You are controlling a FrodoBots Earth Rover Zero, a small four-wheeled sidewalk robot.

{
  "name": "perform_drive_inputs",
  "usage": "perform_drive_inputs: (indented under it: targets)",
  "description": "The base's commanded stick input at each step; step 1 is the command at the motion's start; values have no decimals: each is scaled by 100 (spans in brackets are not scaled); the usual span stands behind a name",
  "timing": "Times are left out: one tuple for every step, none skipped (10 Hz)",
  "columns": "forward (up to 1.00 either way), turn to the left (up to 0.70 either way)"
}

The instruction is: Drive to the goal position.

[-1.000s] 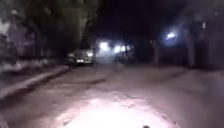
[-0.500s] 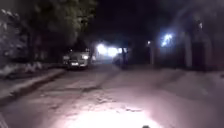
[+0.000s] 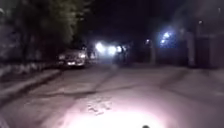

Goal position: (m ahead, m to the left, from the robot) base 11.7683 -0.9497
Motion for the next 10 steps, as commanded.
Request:
perform_drive_inputs:
  targets:
    - [70, 1]
    - [70, 1]
    - [70, 1]
    - [70, 1]
    - [70, 1]
    - [70, 1]
    - [70, 1]
    - [70, 1]
    - [70, 1]
    - [70, 1]
